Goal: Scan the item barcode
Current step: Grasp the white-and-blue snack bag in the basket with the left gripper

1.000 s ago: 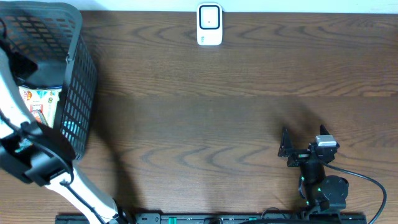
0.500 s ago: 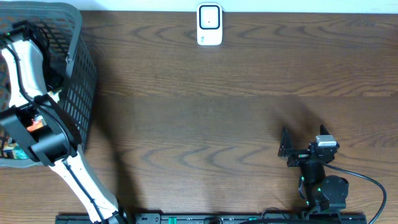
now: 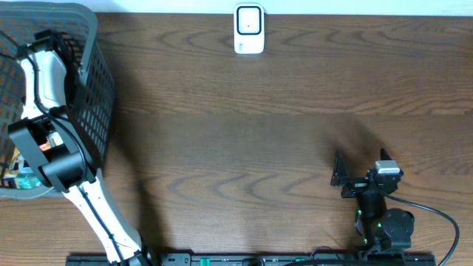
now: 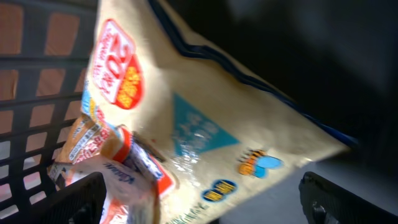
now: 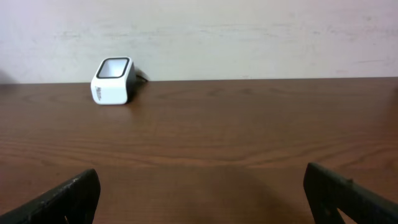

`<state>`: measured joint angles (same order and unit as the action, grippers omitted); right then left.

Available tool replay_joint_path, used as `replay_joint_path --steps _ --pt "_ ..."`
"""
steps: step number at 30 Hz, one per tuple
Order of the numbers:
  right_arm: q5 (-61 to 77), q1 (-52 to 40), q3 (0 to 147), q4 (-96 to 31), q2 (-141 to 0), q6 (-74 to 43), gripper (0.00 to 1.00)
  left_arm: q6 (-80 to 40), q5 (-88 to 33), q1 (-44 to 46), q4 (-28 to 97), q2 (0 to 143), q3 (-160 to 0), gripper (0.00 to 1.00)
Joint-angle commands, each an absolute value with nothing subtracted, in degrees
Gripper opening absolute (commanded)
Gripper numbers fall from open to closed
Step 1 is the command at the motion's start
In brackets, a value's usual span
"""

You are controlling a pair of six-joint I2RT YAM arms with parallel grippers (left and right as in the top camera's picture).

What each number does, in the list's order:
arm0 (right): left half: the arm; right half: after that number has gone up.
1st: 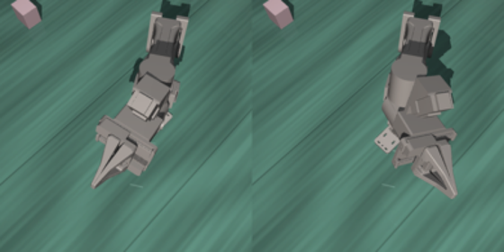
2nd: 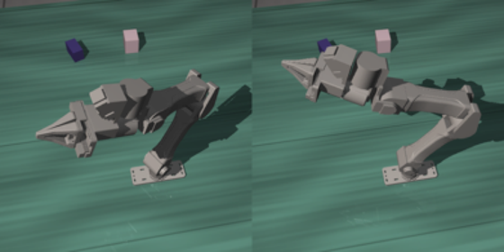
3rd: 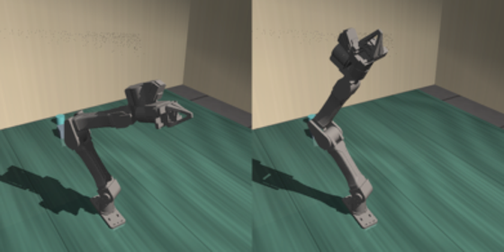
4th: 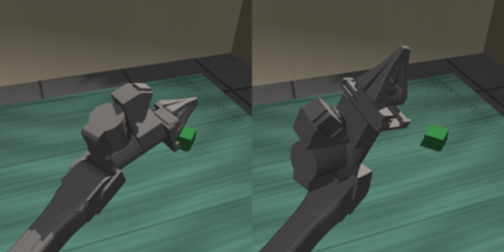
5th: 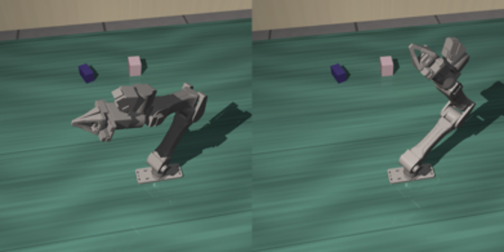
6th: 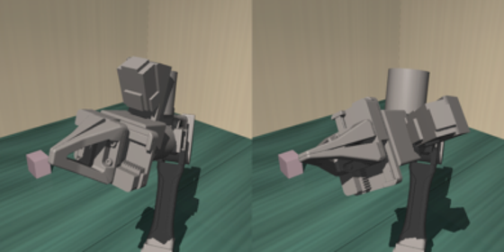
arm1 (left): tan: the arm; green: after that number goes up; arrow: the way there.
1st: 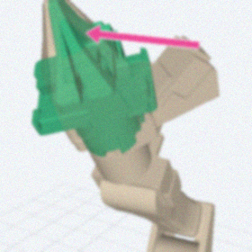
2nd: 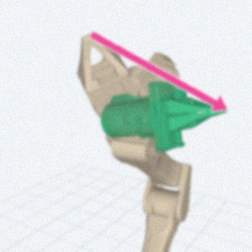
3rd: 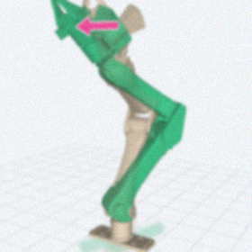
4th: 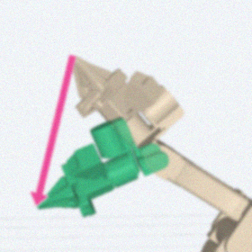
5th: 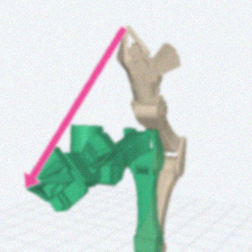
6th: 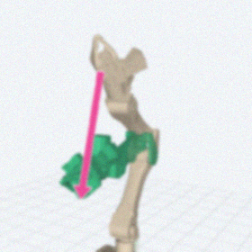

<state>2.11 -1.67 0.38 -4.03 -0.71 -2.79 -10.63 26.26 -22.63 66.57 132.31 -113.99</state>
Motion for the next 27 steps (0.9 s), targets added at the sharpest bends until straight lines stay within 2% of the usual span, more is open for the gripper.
replay_joint_path --steps 1,7,18,22,23,24,25,27 --pt "1.87 -1.06 0.32 -4.27 -0.49 -3.33 0.99 -7.77 24.69 -22.31 66.74 132.35 -113.45 0.98" --pt "1.87 -1.06 0.32 -4.27 -0.49 -3.33 0.99 -6.17 21.69 -22.33 67.37 132.35 -113.08 0.99" --pt "1.87 -1.06 0.32 -4.27 -0.49 -3.33 0.99 -6.22 32.71 -24.18 61.45 132.35 -103.24 0.99" --pt "1.87 -1.06 0.32 -4.27 -0.49 -3.33 0.99 -6.24 32.82 -25.19 60.07 132.35 -102.43 0.98" --pt "1.87 -1.06 0.32 -4.27 -0.49 -3.33 0.99 -6.24 32.82 -25.34 59.83 132.35 -102.45 0.95" --pt "1.87 -1.06 0.32 -4.27 -0.49 -3.33 0.99 -6.24 32.82 -25.5 59.7 132.35 -102.45 0.87" --pt "1.87 -1.06 0.32 -4.27 -0.49 -3.33 0.99 -6.24 32.8 -25.61 59.64 132.35 -102.45 0.7" --pt "1.87 -1.06 0.32 -4.27 -0.49 -3.33 0.99 -6.24 32.58 -25.65 59.61 132.35 -102.45 0.47"
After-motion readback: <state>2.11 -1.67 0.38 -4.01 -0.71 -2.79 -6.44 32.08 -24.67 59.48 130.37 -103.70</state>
